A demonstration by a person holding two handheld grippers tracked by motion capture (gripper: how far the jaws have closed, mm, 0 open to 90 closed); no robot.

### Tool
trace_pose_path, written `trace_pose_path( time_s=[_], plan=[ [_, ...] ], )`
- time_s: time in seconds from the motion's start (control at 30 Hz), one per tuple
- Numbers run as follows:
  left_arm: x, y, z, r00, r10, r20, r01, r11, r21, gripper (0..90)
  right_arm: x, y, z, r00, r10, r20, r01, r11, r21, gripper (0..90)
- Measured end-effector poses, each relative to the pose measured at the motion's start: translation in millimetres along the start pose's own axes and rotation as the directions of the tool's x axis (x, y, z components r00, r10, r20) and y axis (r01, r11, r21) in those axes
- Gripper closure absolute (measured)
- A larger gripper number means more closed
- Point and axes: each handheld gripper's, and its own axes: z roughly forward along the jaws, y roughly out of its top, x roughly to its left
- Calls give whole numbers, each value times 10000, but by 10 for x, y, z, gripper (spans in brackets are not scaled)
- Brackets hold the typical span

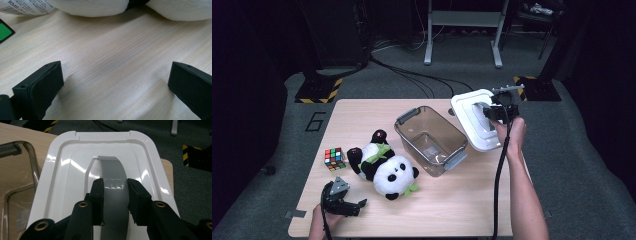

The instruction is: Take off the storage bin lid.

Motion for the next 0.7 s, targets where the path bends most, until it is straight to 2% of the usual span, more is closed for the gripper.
trace_pose_path(
  time_s=[0.47,0.7],
  plan=[
    [-1,0,0,10000,-15,2,15,10000,-5,0,-238,-147,147,9971,606,469,-619,9978,254,671],
    [-1,0,0,10000,-10,1,10,10000,-4,0,-345,-329,367,9931,991,630,-1035,9921,714,670]
  ],
)
